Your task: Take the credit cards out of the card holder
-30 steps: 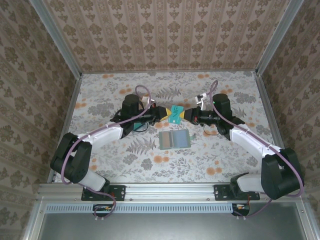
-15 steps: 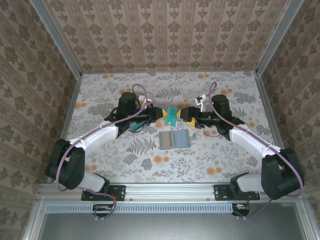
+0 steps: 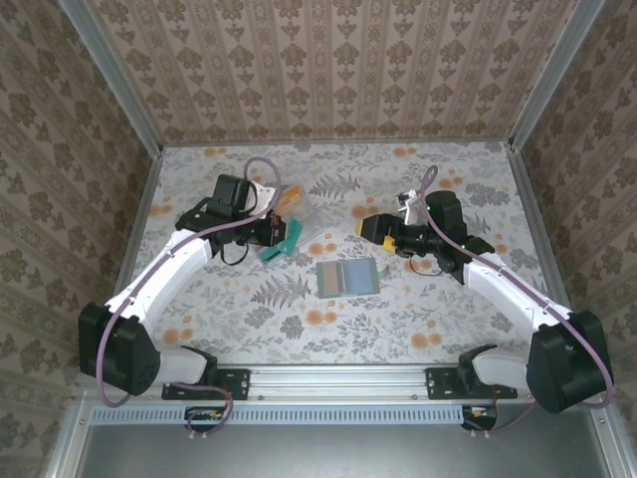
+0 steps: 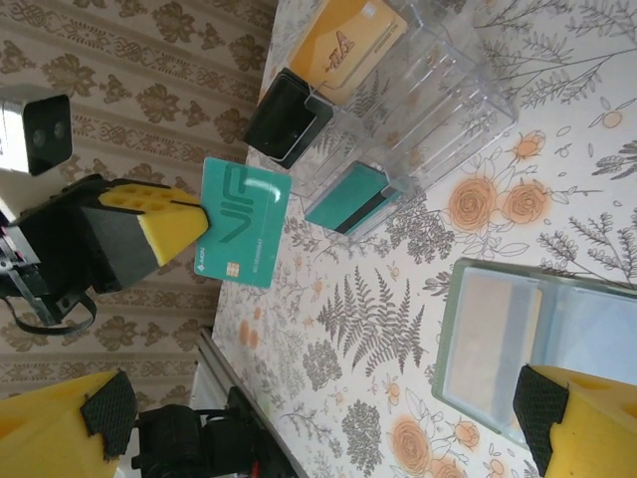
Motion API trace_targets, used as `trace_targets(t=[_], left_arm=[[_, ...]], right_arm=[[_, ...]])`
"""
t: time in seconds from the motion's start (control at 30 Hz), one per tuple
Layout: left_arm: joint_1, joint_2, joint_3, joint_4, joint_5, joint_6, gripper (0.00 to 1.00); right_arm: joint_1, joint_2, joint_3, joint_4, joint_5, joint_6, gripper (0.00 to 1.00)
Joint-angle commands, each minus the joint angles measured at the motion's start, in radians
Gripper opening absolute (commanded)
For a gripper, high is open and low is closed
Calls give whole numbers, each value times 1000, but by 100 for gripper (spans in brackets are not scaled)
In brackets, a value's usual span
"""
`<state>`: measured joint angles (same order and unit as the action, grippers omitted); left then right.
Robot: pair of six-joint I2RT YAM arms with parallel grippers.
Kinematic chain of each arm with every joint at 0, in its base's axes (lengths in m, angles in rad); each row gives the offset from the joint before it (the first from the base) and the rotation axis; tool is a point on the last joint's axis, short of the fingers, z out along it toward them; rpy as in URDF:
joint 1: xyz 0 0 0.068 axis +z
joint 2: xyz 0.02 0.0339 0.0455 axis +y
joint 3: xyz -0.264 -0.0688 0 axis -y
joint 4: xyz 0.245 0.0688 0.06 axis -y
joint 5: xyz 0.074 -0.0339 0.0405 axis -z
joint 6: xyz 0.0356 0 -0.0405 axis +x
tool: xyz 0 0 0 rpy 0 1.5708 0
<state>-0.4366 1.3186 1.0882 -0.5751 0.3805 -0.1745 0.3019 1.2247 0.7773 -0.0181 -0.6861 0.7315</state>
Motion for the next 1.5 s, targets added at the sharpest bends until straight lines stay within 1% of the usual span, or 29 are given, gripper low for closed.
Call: trace_targets(t=[0.0,0.23,0.33,0.4,0.5,0.6,0.87,1.23,1.47], left_arm=[[2,-22,4,-84,-138,292,0],[-3,43,12,-96,-229,497,0],[-13,79,19,-89,-277,544,0],[-49,98,13,-65,-290,561,0],[-82,134,6,-32,-340,584,0],[-94,173,17,-26,-361,599,0],[-90,230,24,-8,-410,621,0],[-85,276,31,0,-426,636,0],[-85,299,25,12,-429,615,0]], right_arm=[[5,-43,-16,-39,43,-27,100],[4,-74,-24,-68,69,-37,100],[4,-85,-26,-80,79,-41,100],[5,-92,-30,-86,86,-43,100],[5,-97,-30,-97,92,-46,100],[4,-105,-32,-106,95,-50,100],[3,-116,-41,-117,100,-50,100],[4,-113,-50,-110,98,-46,100],[4,-113,-55,-105,95,-43,100]])
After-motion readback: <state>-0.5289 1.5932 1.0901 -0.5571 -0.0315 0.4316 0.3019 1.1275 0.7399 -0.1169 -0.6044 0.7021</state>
